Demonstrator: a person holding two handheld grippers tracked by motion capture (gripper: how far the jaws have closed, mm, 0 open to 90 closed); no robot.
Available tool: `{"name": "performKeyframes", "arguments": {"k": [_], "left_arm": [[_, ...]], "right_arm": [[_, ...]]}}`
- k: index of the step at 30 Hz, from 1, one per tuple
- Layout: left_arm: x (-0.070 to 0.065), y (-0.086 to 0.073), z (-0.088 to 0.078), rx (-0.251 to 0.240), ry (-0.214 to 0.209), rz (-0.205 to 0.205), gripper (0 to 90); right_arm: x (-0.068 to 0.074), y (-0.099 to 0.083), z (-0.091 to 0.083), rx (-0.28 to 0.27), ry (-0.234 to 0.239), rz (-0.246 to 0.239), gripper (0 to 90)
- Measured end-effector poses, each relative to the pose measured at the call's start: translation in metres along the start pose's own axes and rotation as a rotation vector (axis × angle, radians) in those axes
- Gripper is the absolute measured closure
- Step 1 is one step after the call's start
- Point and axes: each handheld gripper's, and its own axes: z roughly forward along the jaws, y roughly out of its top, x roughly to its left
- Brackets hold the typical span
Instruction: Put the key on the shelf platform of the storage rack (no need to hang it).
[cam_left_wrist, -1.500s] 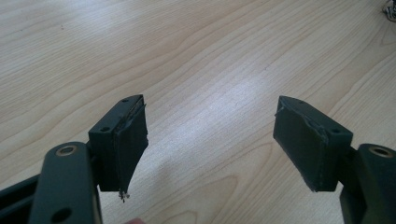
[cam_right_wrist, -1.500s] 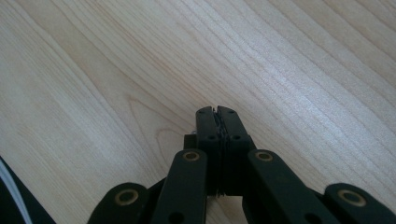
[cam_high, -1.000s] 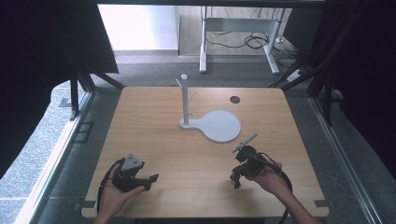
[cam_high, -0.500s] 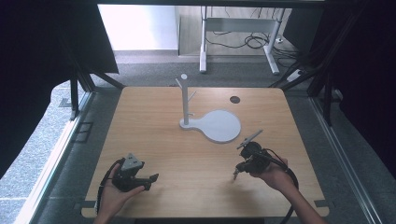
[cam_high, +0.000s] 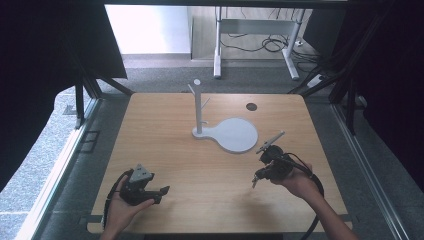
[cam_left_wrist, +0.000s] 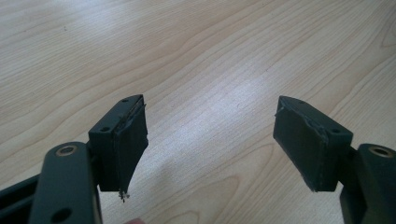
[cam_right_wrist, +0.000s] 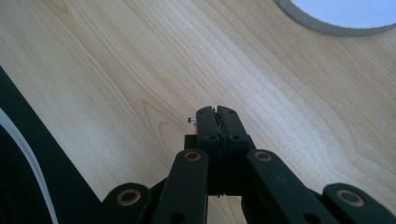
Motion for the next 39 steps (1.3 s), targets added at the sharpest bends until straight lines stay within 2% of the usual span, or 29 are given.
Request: {"name": "performKeyframes", "arguments": {"k": [12, 18, 39], "left_arm": [[0.001, 0.0, -0.001, -0.002, 0.002, -0.002, 26.3], [0.002, 0.0, -0.002, -0.005, 0.002, -0.006, 26.3], [0.003, -0.001, -0.001, -0.001, 0.002, -0.007, 26.3]], "right_arm": [[-0.004, 0.013, -0.006, -0.001, -0.008, -0.015, 89.4], [-0.006, 0.021, -0.007, 0.004, -0.009, -0.008, 89.4], [-0.018, 0.04, -0.001, 0.017, 0.004, -0.009, 89.4]]}}
